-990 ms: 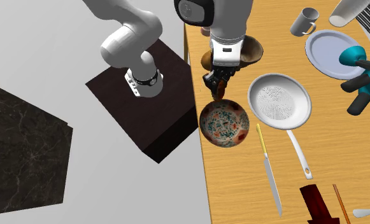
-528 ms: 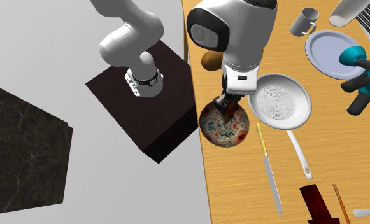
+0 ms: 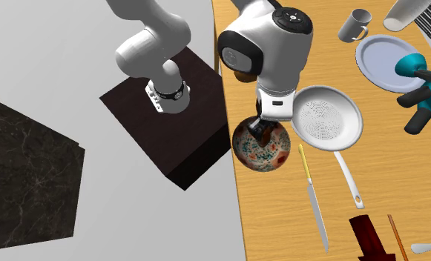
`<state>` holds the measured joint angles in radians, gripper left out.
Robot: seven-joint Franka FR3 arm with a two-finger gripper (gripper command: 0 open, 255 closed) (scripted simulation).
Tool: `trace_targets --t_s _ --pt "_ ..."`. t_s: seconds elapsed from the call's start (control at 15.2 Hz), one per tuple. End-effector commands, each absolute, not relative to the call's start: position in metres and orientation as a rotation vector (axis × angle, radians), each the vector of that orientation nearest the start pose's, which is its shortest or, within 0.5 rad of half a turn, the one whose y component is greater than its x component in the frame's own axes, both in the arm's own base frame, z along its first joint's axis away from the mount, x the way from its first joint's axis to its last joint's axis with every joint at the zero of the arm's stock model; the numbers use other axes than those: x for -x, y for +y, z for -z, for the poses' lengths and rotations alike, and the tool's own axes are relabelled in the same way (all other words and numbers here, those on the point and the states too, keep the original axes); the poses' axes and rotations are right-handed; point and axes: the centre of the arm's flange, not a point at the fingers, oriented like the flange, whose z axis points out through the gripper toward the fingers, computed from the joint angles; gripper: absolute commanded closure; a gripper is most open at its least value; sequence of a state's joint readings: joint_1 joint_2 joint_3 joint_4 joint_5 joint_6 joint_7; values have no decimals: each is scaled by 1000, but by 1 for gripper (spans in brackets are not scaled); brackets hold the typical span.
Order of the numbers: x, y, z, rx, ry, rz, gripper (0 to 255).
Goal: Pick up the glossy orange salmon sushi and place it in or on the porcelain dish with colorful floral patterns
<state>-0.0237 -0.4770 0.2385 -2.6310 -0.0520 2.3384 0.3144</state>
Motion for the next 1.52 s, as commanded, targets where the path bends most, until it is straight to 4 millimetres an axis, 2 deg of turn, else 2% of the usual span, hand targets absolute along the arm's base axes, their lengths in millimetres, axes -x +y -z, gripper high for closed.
trace_targets --t_s 0.0,0.33,0.79,0.86,1.19,1.45 --pt "-393 84 -405 3223 134 329 255" --pt "-393 84 -379 3223 134 329 255" --pt "-393 84 -379 3223 134 329 255" --pt "-393 84 -379 3223 134 329 0" --pt "-393 84 -379 3223 134 329 0" --pt "-383 89 -428 3223 134 329 0"
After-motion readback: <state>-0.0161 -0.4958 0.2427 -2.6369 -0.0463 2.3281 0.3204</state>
